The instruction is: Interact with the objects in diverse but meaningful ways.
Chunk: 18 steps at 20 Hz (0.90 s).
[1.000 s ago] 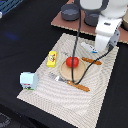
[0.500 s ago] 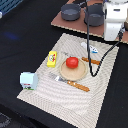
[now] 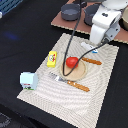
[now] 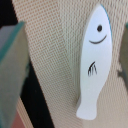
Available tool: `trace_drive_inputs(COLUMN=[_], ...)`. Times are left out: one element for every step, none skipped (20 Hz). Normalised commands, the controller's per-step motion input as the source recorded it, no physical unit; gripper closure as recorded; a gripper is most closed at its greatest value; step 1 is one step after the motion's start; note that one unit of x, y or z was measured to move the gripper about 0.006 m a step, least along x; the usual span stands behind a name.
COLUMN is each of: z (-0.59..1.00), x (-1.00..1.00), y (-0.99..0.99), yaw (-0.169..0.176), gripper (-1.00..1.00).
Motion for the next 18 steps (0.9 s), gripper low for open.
trace_drive_inputs(z=[0.00,0.00,0.00,0.00,0.00,-0.03,-0.07,-0.13,-0.14,-0.14,-0.17,-0.13,-0.08,-0.08,-0.12,-0.17,-0.24,-0.28], x=[-0.72,-0.72,-0.75,-0.73,-0.69,-0.69,-0.69,-0.67,-0.63,-0.57,-0.51,-0.38,-0.16,0.00,0.00,0.00,0.00,0.00], y=[0.19,0.22,0.17,0.16,0.12,0.04,0.01,0.00,0.00,0.00,0.00,0.00,-0.01,-0.05,-0.08,-0.10,-0.08,-0.09], yaw=[-0.021,-0.019,-0.016,-0.014,-0.006,0.000,0.000,0.000,0.000,0.000,-0.006,-0.021,-0.044,-0.085,-0.090,-0.088,-0.090,-0.087], gripper=[-1.00,-1.00,-1.00,-1.00,-1.00,-1.00,-1.00,-1.00,-1.00,-1.00,-1.00,-1.00,-1.00,-1.00,-1.00,-1.00,-1.00,-1.00])
